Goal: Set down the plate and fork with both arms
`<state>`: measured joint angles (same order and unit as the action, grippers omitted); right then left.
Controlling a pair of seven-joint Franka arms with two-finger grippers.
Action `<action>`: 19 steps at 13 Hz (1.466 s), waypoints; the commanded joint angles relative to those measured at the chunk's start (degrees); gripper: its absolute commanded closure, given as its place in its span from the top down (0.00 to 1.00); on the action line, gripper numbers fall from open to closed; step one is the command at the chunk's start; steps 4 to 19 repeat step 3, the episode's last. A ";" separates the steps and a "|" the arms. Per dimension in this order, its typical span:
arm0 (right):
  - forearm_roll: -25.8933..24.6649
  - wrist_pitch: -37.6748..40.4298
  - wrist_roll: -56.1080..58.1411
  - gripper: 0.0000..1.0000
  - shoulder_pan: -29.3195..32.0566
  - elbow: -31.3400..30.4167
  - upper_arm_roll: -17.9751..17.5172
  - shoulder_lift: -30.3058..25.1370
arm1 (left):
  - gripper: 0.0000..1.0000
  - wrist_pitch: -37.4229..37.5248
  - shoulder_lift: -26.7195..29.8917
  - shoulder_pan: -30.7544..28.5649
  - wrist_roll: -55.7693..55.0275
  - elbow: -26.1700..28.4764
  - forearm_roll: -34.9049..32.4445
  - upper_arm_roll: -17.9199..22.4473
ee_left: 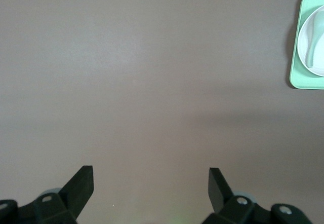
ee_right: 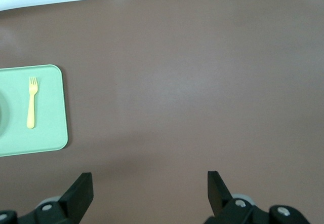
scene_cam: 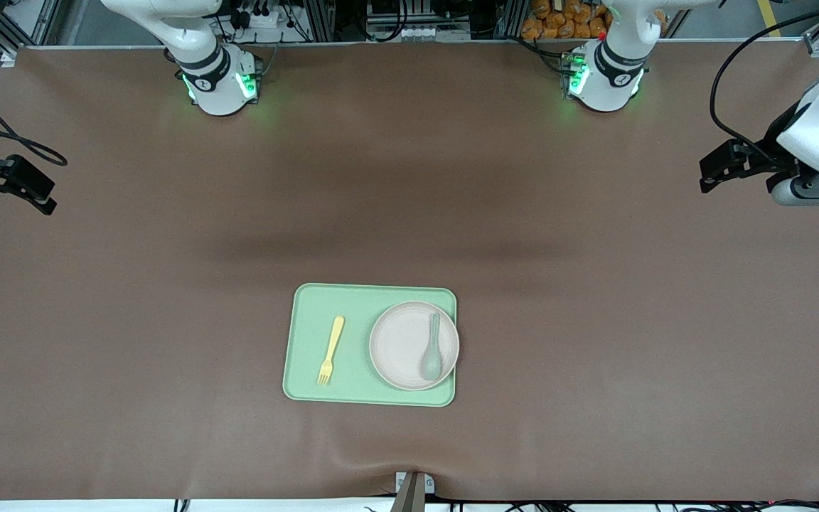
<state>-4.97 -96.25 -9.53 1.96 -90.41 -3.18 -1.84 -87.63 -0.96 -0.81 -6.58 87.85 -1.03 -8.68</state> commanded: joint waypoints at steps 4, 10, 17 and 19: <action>0.05 0.28 0.22 1.00 0.16 0.68 -0.86 0.26 | 1.00 -0.17 -0.10 -0.33 0.43 -0.22 0.32 -0.11; 0.05 0.28 0.22 1.00 0.16 0.68 -0.86 0.26 | 1.00 -0.17 -0.10 -0.33 0.43 -0.22 0.32 -0.11; 0.05 0.28 0.22 1.00 0.16 0.68 -0.86 0.26 | 1.00 -0.17 -0.10 -0.33 0.43 -0.22 0.32 -0.11; 0.05 0.28 0.22 1.00 0.16 0.68 -0.86 0.26 | 1.00 -0.17 -0.10 -0.33 0.43 -0.22 0.32 -0.11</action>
